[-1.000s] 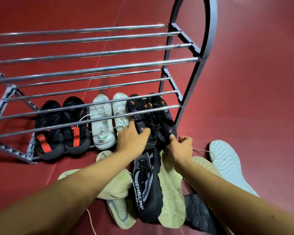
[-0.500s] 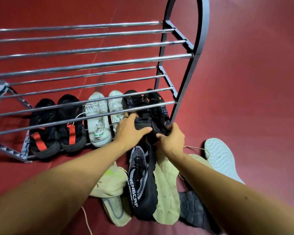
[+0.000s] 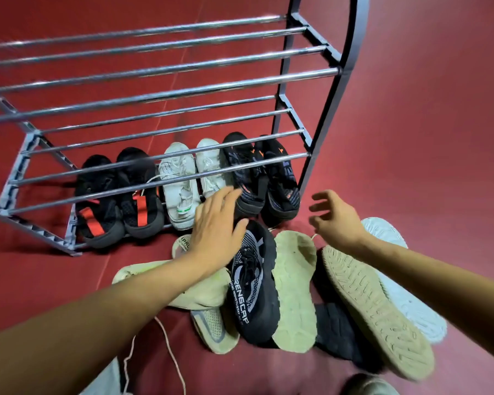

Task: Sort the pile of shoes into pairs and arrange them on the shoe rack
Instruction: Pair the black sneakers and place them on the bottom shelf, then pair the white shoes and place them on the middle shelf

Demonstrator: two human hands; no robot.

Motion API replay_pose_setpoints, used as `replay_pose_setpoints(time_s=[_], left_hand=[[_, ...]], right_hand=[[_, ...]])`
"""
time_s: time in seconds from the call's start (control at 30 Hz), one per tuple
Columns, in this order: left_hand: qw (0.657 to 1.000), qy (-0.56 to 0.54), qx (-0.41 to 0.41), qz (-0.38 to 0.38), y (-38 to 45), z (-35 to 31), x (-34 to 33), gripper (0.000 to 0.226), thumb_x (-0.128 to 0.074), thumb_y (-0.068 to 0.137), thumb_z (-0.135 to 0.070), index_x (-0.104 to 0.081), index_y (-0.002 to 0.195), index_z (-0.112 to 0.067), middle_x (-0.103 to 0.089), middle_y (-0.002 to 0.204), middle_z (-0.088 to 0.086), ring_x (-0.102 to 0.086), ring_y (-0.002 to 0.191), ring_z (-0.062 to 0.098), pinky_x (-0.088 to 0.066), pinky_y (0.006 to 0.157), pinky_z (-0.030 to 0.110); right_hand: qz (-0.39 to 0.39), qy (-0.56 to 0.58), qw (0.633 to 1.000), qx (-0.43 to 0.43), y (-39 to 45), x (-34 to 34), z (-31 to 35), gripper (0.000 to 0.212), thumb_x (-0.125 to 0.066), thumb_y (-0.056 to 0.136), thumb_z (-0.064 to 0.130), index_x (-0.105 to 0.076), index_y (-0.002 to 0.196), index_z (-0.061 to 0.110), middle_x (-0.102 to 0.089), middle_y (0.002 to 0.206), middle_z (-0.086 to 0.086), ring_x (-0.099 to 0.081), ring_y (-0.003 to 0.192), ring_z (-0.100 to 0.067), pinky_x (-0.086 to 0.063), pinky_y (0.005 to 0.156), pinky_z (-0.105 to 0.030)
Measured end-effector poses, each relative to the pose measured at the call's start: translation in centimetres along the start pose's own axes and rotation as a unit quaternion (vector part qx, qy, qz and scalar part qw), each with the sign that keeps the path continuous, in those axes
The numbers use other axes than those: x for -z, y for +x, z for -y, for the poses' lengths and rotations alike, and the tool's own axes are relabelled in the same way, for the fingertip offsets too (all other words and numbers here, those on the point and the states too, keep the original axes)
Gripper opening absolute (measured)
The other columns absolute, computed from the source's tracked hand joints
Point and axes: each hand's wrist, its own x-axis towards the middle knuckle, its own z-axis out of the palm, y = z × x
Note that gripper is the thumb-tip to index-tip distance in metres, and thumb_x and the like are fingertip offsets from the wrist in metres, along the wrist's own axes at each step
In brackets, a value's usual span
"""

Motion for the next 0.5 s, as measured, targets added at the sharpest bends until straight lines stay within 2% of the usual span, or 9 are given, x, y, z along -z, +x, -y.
replay_pose_setpoints(time_s=[0.03,0.1,0.17,0.2,0.27,0.33,0.37,0.43,0.5], left_hand=[[1.0,-0.006,-0.009,-0.019,-1.6,0.6,0.4,0.047,-0.056,0.094,-0.035,-0.043,0.138,-0.026,-0.047,0.136,-0.002,-0.043,0.127,0.021,-0.034,0.108,0.042],[1.0,-0.019,-0.007,0.001,-4.4,2.1,1.2,0.024,-0.057,0.093,-0.034,-0.053,0.116,-0.031,-0.056,0.106,-0.012,-0.053,0.1,0.014,-0.044,0.093,0.04],[0.998,-0.033,-0.004,0.047,-5.9,3.0,1.5,0.01,-0.058,0.092,-0.032,-0.056,0.102,-0.033,-0.054,0.08,-0.02,-0.052,0.081,0.009,-0.049,0.079,0.038],[0.997,-0.032,-0.008,0.066,-6.0,3.0,1.5,0.008,-0.056,0.093,-0.033,-0.057,0.101,-0.033,-0.053,0.077,-0.022,-0.053,0.08,0.008,-0.05,0.078,0.038],[0.994,-0.046,-0.017,0.096,-5.1,2.7,1.3,0.018,-0.05,0.095,-0.037,-0.06,0.11,-0.032,-0.059,0.086,-0.022,-0.058,0.085,0.008,-0.052,0.08,0.04],[0.989,-0.075,-0.015,0.127,-3.2,1.6,0.7,0.034,-0.046,0.097,-0.039,-0.053,0.129,-0.03,-0.068,0.109,-0.013,-0.064,0.099,0.014,-0.052,0.089,0.039],[0.984,-0.087,-0.003,0.154,-2.1,1.0,0.4,0.043,-0.045,0.098,-0.04,-0.046,0.14,-0.029,-0.067,0.123,-0.005,-0.063,0.11,0.019,-0.05,0.095,0.039],[0.969,-0.122,0.028,0.213,-0.6,-0.3,-0.5,0.055,-0.044,0.101,-0.042,-0.029,0.153,-0.03,-0.058,0.141,0.004,-0.055,0.125,0.024,-0.043,0.104,0.038],[0.955,-0.146,0.045,0.255,-0.5,-1.5,-1.5,0.061,-0.043,0.102,-0.042,-0.02,0.156,-0.029,-0.041,0.155,0.003,-0.041,0.139,0.023,-0.033,0.112,0.033]], right_hand=[[-0.011,-0.017,1.0,0.0,-0.5,0.8,-0.7,0.033,-0.063,0.088,0.006,-0.056,0.118,0.017,-0.068,0.105,0.001,-0.067,0.09,-0.02,-0.058,0.072,-0.033],[-0.023,-0.041,0.999,-0.027,-1.7,1.7,-2.5,0.014,-0.064,0.087,0.009,-0.061,0.097,0.018,-0.07,0.09,-0.001,-0.069,0.083,-0.024,-0.057,0.072,-0.037],[0.005,-0.073,0.996,-0.059,-2.9,1.9,-4.1,0.008,-0.065,0.086,0.012,-0.062,0.089,0.019,-0.07,0.083,-0.002,-0.069,0.08,-0.026,-0.057,0.07,-0.039],[0.024,-0.095,0.993,-0.071,-3.4,1.9,-4.8,0.007,-0.067,0.086,0.014,-0.062,0.09,0.018,-0.07,0.085,-0.001,-0.068,0.079,-0.024,-0.057,0.069,-0.037],[0.041,-0.148,0.985,-0.076,-3.7,2.0,-5.6,0.01,-0.068,0.088,0.023,-0.061,0.093,0.017,-0.068,0.087,0.001,-0.065,0.078,-0.017,-0.053,0.064,-0.029],[0.012,-0.207,0.975,-0.079,-3.4,2.6,-5.7,0.017,-0.066,0.085,0.031,-0.059,0.09,0.016,-0.066,0.085,-0.001,-0.061,0.073,-0.016,-0.043,0.055,-0.025],[-0.016,-0.24,0.967,-0.088,-2.9,3.0,-5.9,0.023,-0.063,0.08,0.036,-0.058,0.09,0.016,-0.064,0.086,-0.004,-0.06,0.076,-0.022,-0.042,0.056,-0.027],[-0.053,-0.309,0.935,-0.166,-1.9,3.8,-6.7,0.056,-0.066,0.071,0.048,-0.052,0.116,0.016,-0.058,0.112,-0.014,-0.057,0.104,-0.036,-0.048,0.078,-0.036],[-0.039,-0.292,0.908,-0.299,-1.4,4.7,-8.1,0.102,-0.076,0.065,0.054,-0.024,0.144,0.017,-0.042,0.139,-0.017,-0.043,0.127,-0.04,-0.042,0.101,-0.047]])
